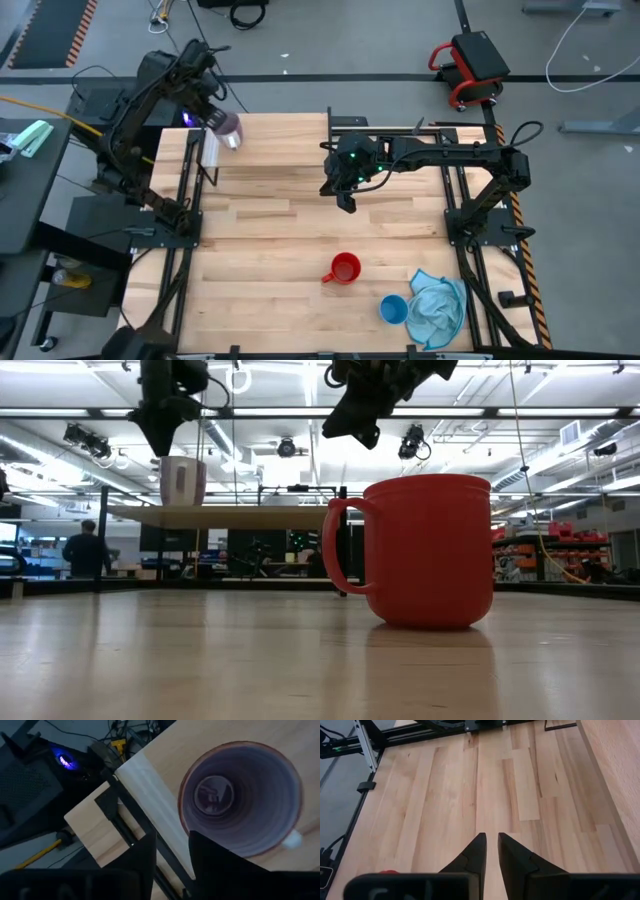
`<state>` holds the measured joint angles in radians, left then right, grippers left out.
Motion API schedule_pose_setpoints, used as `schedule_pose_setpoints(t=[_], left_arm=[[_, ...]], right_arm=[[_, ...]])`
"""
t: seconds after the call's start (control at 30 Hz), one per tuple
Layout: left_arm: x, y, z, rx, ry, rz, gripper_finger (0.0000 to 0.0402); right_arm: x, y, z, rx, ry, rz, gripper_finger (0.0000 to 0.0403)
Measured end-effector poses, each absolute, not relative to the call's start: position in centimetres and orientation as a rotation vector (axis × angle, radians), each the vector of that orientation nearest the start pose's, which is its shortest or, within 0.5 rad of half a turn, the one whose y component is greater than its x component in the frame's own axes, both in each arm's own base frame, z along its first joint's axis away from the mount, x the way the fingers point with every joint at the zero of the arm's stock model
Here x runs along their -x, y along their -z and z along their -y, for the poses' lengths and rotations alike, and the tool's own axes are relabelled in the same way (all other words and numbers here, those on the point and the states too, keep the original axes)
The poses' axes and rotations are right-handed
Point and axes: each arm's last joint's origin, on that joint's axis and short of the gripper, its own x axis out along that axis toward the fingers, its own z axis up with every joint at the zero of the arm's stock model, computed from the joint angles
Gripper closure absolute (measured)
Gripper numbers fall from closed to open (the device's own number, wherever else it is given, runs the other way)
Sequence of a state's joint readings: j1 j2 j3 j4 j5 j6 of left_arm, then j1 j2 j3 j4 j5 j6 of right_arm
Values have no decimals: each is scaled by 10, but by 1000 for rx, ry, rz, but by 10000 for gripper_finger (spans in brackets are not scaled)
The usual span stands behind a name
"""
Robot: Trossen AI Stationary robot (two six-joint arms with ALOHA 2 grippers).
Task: Stack small to large cups/mugs on shelf
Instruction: Put the purple mug on the shelf
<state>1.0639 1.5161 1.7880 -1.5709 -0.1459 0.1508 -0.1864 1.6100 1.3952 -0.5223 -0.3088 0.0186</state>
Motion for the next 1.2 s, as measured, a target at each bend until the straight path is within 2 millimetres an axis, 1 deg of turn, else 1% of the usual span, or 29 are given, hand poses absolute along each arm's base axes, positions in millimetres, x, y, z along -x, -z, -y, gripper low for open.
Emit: schedule_pose_setpoints(t=[0.17, 0.37, 0.5, 0.63, 0.7, 0.77, 0.83, 0.93, 1.03, 1.1, 1.2], left_arm=[[-110, -411, -205, 522, -969, -1201, 274], [-105, -428, -179, 547, -963, -1073, 285], [-99, -438, -162, 599, -1013, -970, 290], [-91, -447, -142, 660, -1060, -877, 292], [-89, -451, -132, 671, -1059, -836, 292], [-94, -453, -125, 666, -1033, -803, 292], [-104, -454, -121, 660, -991, -788, 292], [-119, -452, -116, 641, -963, -796, 292], [-134, -448, -113, 624, -944, -826, 292], [-143, -446, -110, 623, -930, -838, 292], [-157, -441, -109, 596, -929, -879, 293]], right_arm=[[-350, -311, 57, -194, -110, -700, 348], [-355, -319, 59, -178, -107, -612, 348], [-356, -326, 68, -174, -88, -557, 349], [-353, -326, 80, -187, -52, -553, 357], [-352, -326, 84, -182, -42, -551, 365], [-353, -328, 87, -157, -41, -528, 375], [-354, -332, 92, -123, -41, -472, 387], [-360, -335, 106, -126, -50, -379, 398], [-367, -324, 122, -192, -30, -367, 397], [-371, -310, 132, -219, -25, -404, 399], [-380, -294, 141, -231, -17, -418, 399]])
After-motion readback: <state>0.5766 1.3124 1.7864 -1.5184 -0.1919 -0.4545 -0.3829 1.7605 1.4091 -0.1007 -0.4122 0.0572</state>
